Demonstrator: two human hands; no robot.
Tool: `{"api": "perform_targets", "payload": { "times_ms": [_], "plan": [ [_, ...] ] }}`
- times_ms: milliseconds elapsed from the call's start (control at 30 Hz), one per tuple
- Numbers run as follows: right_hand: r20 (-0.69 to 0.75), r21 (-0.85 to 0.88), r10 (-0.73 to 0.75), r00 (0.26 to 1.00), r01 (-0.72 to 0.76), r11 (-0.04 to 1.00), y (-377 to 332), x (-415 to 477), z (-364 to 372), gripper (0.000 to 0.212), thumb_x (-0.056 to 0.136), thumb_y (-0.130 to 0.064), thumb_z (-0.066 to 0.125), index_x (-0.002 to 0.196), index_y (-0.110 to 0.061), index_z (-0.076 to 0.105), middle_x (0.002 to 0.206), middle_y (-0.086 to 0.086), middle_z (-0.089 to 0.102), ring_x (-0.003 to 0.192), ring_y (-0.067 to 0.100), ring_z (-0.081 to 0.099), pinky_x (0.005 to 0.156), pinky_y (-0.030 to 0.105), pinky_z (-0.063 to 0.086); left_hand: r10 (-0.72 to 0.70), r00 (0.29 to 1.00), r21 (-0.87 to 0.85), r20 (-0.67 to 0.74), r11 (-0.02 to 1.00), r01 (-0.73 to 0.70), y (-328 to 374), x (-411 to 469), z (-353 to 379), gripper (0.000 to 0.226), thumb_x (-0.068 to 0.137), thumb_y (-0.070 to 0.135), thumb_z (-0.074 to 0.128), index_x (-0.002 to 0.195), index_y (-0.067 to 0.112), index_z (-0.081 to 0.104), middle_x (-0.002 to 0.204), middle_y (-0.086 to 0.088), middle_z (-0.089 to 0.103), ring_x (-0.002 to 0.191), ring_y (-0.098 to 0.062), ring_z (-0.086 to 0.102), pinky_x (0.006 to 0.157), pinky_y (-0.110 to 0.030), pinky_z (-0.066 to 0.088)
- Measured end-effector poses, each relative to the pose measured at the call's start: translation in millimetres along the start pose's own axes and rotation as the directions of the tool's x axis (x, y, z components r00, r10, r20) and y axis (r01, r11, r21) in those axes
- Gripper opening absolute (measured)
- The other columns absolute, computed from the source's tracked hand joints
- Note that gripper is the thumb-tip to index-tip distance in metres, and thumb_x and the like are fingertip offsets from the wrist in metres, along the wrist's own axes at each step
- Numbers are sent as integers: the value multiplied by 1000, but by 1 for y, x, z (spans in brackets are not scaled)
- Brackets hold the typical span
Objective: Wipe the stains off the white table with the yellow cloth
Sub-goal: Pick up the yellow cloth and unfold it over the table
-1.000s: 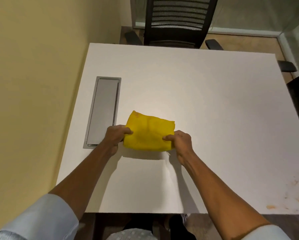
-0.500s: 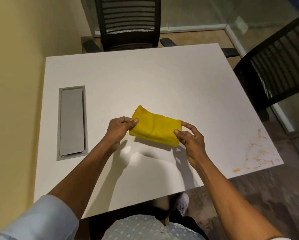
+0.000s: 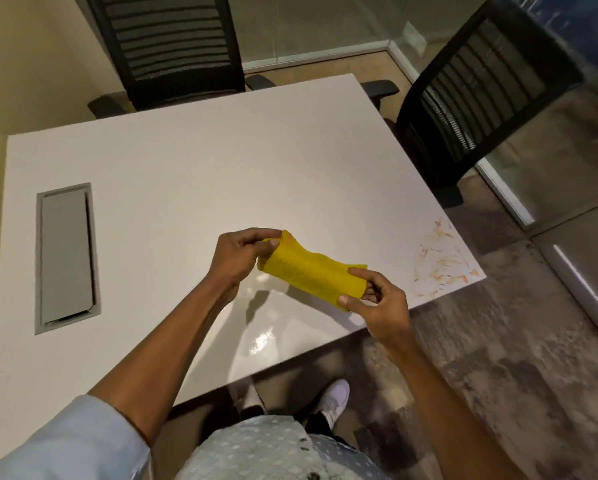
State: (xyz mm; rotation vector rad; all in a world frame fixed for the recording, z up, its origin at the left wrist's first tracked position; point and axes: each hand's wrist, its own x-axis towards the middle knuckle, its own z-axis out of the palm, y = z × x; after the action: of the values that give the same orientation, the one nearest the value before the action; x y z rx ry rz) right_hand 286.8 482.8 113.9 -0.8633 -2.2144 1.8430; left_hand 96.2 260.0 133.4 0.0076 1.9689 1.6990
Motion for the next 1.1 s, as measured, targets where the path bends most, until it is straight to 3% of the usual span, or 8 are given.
{"api": "perform_targets", "payload": {
  "times_ms": [100,267,367,633,767,900,1000,1100],
  "plan": [
    [-79,-97,-38,996,30,995,21,-11,-41,45,78,-7,90,115,-26,75,106,-4,73,86,1,67,74,24,56,33,992,156,126,986,-52,-1,-12,39,39,77,10,92,111,27,85,111,4,83,118,-15,73,108,-38,57],
    [-256,-236,-116,960,54,970,50,-33,-96,33,79,-18,90,97,-41,75,105,0,62,92,9,63,82,40,60,198,970,498,143,832,-243,-11,-25,99,36,71,22,97,102,36,85,107,6,76,107,-8,67,92,-29,52],
    [-343,-367,-230,911,96,925,63,-45,-121,24,72,-15,93,89,-27,80,111,4,60,106,24,60,85,45,56,312,930,580,196,728,-366,-14,-31,132,28,70,22,98,93,30,84,102,5,73,108,-20,61,92,-37,49],
    [-129,-404,-349,928,272,873,87,-60,-159,30,68,-8,92,77,-11,64,121,-2,76,125,17,66,92,40,58,239,932,603,271,713,-358,-24,-35,180,21,78,15,92,97,19,84,102,1,83,101,-20,76,99,-36,55],
    [6,-274,-165,986,160,948,104,-63,-156,40,71,-22,82,101,-31,59,131,-7,70,119,17,70,88,50,61,178,923,584,341,729,-356,-30,-33,186,17,78,15,92,93,17,83,94,2,82,95,-17,76,98,-35,54],
    [161,-138,75,984,-53,989,110,-60,-128,97,65,-37,90,146,-43,37,140,-14,58,120,5,65,84,30,62,148,868,548,474,722,-422,-34,-31,197,20,77,13,93,94,15,83,95,-2,82,94,-20,76,95,-39,56],
    [33,-282,49,998,-38,959,113,-59,-98,84,74,-45,89,146,-41,45,134,-13,65,113,7,68,80,34,63,107,792,552,602,660,-509,-40,-28,207,21,79,14,91,98,19,83,103,-2,81,99,-22,73,93,-39,55],
    [-204,-471,-91,975,-16,882,113,-57,-71,55,90,-45,75,139,-23,62,126,2,73,109,24,72,85,44,60,85,793,596,603,613,-519,-49,-23,214,21,81,20,88,101,24,82,102,-5,78,98,-26,71,87,-39,54]
  ]
}}
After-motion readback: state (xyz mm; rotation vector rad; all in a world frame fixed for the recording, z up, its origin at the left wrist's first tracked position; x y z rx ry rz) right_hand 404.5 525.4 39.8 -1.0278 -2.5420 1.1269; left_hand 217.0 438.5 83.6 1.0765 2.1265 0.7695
